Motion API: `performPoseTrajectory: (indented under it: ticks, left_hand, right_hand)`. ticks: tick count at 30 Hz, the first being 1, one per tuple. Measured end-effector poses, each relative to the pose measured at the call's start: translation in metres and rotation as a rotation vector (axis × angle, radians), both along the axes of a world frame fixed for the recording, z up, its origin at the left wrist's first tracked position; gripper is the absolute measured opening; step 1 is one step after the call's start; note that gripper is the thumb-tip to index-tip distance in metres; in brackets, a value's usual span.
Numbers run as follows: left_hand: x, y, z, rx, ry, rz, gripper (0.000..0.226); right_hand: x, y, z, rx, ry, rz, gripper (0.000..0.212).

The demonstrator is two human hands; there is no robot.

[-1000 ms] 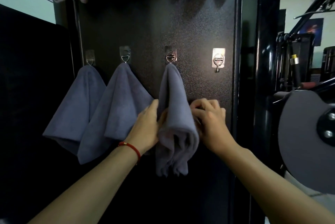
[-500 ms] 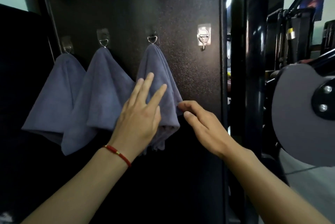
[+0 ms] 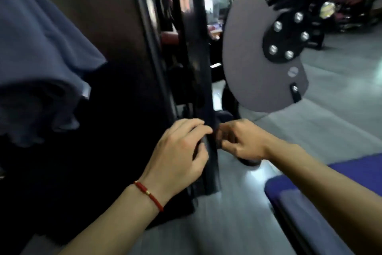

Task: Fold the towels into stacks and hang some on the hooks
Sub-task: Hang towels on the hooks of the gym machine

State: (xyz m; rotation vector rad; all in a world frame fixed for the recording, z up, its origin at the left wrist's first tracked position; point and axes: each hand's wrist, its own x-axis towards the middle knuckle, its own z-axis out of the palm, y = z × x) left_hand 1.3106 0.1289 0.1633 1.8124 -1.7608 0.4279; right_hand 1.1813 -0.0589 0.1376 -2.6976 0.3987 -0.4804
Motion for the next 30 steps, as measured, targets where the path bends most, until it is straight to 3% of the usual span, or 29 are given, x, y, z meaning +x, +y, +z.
performPoseTrajectory:
  ticks: [2, 4, 6, 9, 12, 15, 17, 20, 23, 27, 30]
  left_hand:
    - [-0.015, -0.024, -0.04, 0.155, 0.205, 0.015, 0.037]
    - [-0.023, -0.041, -0.072, 0.3, 0.309, -0.002, 0.042]
    - [-0.026, -0.053, -0.096, 0.493, 0.296, -0.073, 0.052]
    - [-0.018, -0.062, -0.116, 0.698, 0.251, -0.131, 0.062]
    - [-0.004, -0.066, -0.128, 0.784, 0.289, -0.064, 0.063]
    - [0.005, -0.067, -0.139, 0.859, 0.348, -0.024, 0.063]
    - [0.01, -0.065, -0.145, 0.898, 0.388, -0.004, 0.066]
    - [0.017, -0.062, -0.149, 0.925, 0.394, 0.007, 0.07]
    - [0.021, -0.058, -0.149, 0.962, 0.374, -0.008, 0.073]
    - [0.025, -0.051, -0.14, 0.965, 0.357, -0.03, 0.072]
    - [0.026, -0.049, -0.127, 0.974, 0.379, -0.081, 0.07]
  right_hand:
    - [-0.03, -0.034, -0.038, 0.007, 0.211, -0.12, 0.043]
    - [-0.062, -0.068, -0.084, 0.043, 0.428, -0.265, 0.036]
    - [-0.095, -0.097, -0.132, 0.089, 0.618, -0.409, 0.029]
    - [-0.136, -0.12, -0.191, 0.105, 0.789, -0.499, 0.051]
    - [-0.144, -0.122, -0.223, 0.038, 0.915, -0.459, 0.061]
    - [-0.131, -0.123, -0.242, -0.133, 1.062, -0.243, 0.055]
    - [-0.125, -0.127, -0.256, -0.149, 1.028, -0.189, 0.062]
    - [-0.118, -0.126, -0.26, -0.035, 0.98, -0.31, 0.063]
    - [-0.115, -0.123, -0.255, -0.101, 0.968, -0.318, 0.06]
    - [-0.106, -0.126, -0.234, -0.116, 0.96, -0.278, 0.011]
    - [-0.095, -0.122, -0.199, 0.175, 0.875, -0.395, 0.017]
